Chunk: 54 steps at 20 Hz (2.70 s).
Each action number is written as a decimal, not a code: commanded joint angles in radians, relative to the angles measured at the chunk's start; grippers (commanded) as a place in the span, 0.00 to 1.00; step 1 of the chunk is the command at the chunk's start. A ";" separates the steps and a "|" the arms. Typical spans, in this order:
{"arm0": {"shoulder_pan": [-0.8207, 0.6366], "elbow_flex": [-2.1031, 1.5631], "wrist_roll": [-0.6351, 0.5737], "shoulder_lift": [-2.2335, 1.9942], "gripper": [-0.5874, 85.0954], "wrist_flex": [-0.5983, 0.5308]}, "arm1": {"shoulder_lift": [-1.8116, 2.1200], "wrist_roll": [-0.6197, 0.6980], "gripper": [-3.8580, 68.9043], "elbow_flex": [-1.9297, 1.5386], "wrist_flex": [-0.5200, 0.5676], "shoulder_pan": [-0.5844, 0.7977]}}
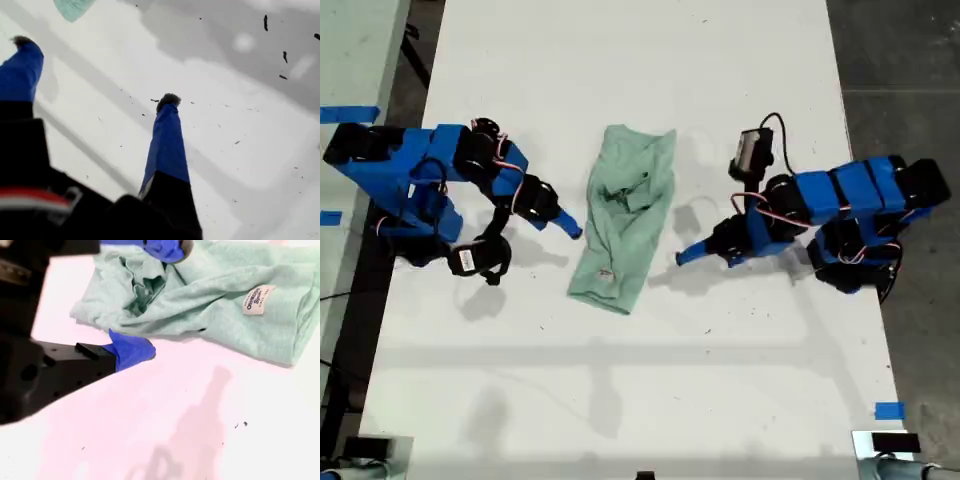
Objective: Fold tshirt
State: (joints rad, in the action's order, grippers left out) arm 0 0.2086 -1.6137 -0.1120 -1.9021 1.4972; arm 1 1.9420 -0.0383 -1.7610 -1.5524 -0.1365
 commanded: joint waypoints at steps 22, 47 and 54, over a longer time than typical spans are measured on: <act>0.003 0.135 -0.044 0.311 0.29 -0.150 | -0.345 0.132 0.58 0.351 0.110 0.017; 0.035 0.457 0.006 1.055 0.05 -0.336 | -1.246 0.193 0.17 0.916 0.351 0.057; 0.103 0.491 -0.003 1.008 0.01 -0.356 | -1.193 0.207 0.03 0.916 0.318 0.008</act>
State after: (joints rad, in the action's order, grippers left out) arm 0 0.2669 -1.1367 -0.0966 -0.8667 1.1443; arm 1 0.7317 0.1580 -0.8314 -1.1980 -0.0936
